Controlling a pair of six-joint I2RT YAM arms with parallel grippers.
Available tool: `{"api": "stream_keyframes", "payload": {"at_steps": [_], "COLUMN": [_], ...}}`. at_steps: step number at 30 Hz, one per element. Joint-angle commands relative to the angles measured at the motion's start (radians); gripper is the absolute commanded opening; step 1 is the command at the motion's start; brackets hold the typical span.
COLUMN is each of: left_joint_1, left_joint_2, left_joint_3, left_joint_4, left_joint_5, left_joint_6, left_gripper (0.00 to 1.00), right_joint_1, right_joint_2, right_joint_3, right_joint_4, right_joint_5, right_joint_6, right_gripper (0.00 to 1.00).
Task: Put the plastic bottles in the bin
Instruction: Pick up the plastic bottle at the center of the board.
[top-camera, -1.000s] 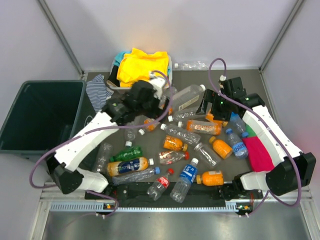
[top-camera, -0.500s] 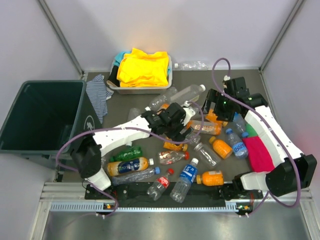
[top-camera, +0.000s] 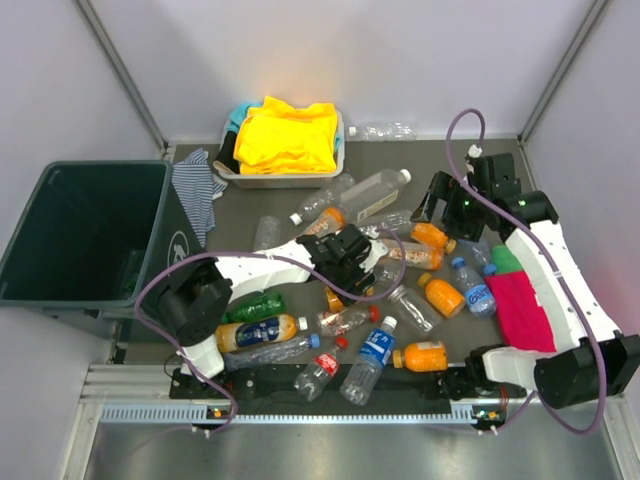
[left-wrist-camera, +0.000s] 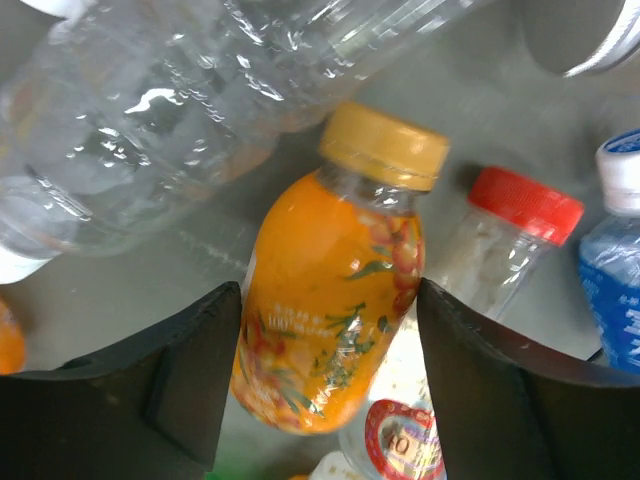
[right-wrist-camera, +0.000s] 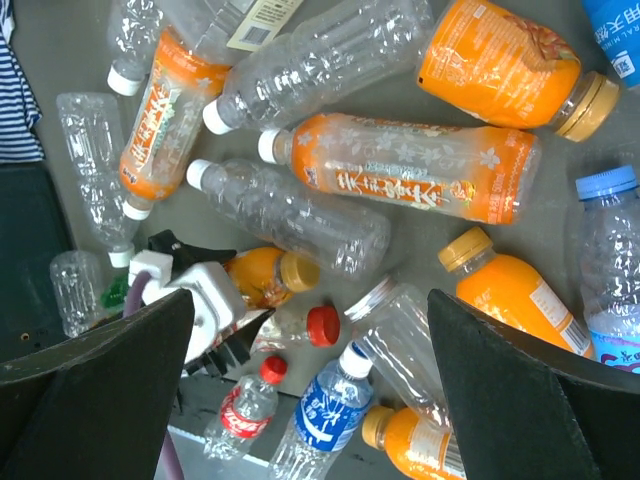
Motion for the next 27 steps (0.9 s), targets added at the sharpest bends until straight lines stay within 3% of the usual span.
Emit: {"api": "stream_keyframes", "payload": {"at_steps": [1,7,10,12,15,18,19,23,27], "left_joint_1": [0.02,0.023,0.025,0.026,0.026,0.026,0.026,0.026,0.029], "left_joint_2": [0.03,0.032,0.022,0.032,0.045,0.036,0.03,-0.019,-0.083], "left_joint_3": [-0.036,-0.044,-0.064,-0.076,-0.087,-0.11,-0.119,-0.121,-0.076], "left_joint_4": [0.071,0.072,0.098,0.11,0.117,0.129,0.144,0.132,0.042], "left_joint_5": [0.017,-0.032,-0.04,-0.03,-0.026,-0.039,-0.039,-0.15,-0.247], "left_joint_6": [-0.034,-0.064,-0.092,-0.109,-0.135,-0.164,-0.173,-0.214,-0.236], "left_gripper": [0.68,0.51,0.51,0.59,0.61,0.54,0.44,0.23,0.18], "right_joint_1": [-0.01,-0.01,-0.011,-0.01,-0.01,-0.01,-0.01,-0.01,-0.01], "right_joint_2": [-0.029,-0.037,-0.047,-0.06,-0.08,-0.092,-0.095,-0.096,-0.093], "right_joint_3": [0.039,0.025,0.021,0.009,-0.001,-0.011,-0.014,-0.013,0.005], "right_joint_4": [-0.004,-0.004,-0.006,-0.001,-0.003,-0.004,-0.004,-0.004,-0.01], "right_joint_5": [0.002,0.013,0.016,0.017,0.02,0.019,0.02,0.017,0.016], "right_joint_6": [-0.003,0.0,0.002,0.005,0.007,0.008,0.01,0.008,0.007], "right_gripper": [0.99,0.99,0.99,0.99,0.99,0.99,0.99,0.99,0.99]}}
